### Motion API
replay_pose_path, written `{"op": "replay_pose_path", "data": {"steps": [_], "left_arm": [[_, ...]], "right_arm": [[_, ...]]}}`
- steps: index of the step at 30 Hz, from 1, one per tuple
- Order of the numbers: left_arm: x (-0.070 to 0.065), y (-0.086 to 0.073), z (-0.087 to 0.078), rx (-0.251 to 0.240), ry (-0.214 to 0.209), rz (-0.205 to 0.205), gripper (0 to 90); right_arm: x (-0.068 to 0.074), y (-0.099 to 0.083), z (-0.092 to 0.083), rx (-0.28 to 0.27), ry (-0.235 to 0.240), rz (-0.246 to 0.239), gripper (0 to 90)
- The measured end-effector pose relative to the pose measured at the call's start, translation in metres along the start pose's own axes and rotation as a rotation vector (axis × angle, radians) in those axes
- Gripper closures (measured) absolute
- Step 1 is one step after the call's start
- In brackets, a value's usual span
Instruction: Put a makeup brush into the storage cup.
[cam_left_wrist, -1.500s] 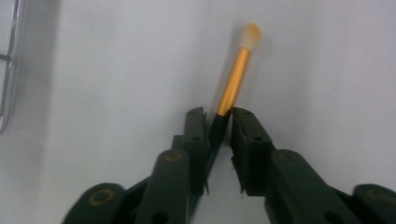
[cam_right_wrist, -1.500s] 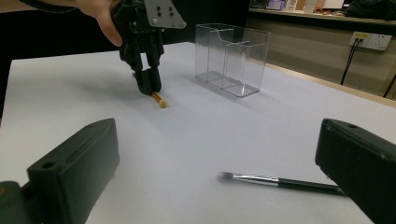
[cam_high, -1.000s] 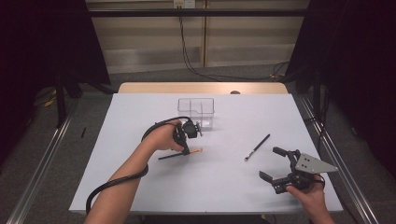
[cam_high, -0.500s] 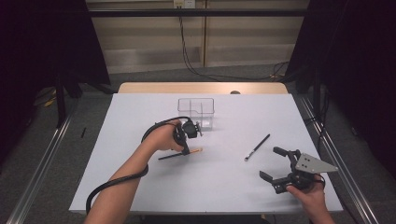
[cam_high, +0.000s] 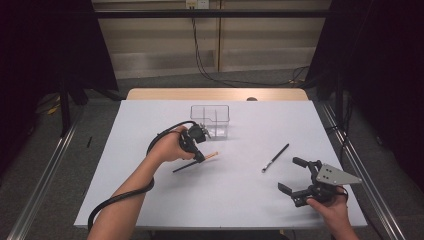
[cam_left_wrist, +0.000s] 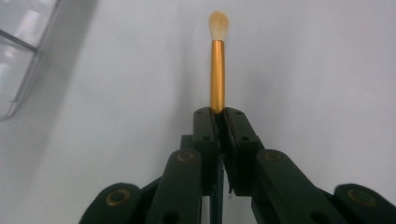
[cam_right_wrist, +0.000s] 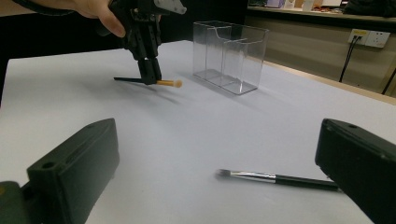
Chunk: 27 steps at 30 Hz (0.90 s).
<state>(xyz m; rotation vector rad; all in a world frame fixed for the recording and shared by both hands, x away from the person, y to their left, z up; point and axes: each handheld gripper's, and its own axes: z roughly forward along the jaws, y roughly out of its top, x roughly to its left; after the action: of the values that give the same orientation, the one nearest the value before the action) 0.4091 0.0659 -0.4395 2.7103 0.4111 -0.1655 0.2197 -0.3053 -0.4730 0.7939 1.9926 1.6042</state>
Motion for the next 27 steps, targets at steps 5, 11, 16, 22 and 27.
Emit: {"op": "replay_pose_path", "data": {"steps": [5,11,16,22,27], "left_arm": [[0.002,-0.004,-0.006,-0.109,0.011,-0.035,84.2],[0.003,-0.006,-0.014,-0.236,0.018,-0.059,84.2],[0.005,-0.008,-0.021,-0.355,0.024,-0.083,84.1],[0.007,-0.012,-0.028,-0.488,0.023,-0.115,84.2],[0.007,-0.016,-0.031,-0.596,0.017,-0.14,84.2]], "right_arm": [[0.0,0.0,0.0,-0.001,-0.003,0.0,0.0],[0.0,0.0,0.0,0.0,0.0,0.0,0.0],[0.0,0.0,0.0,-0.001,-0.001,0.0,0.0],[0.0,0.0,0.001,0.0,0.0,-0.001,0.0],[0.0,0.0,0.001,0.0,-0.001,-0.001,0.0]]}}
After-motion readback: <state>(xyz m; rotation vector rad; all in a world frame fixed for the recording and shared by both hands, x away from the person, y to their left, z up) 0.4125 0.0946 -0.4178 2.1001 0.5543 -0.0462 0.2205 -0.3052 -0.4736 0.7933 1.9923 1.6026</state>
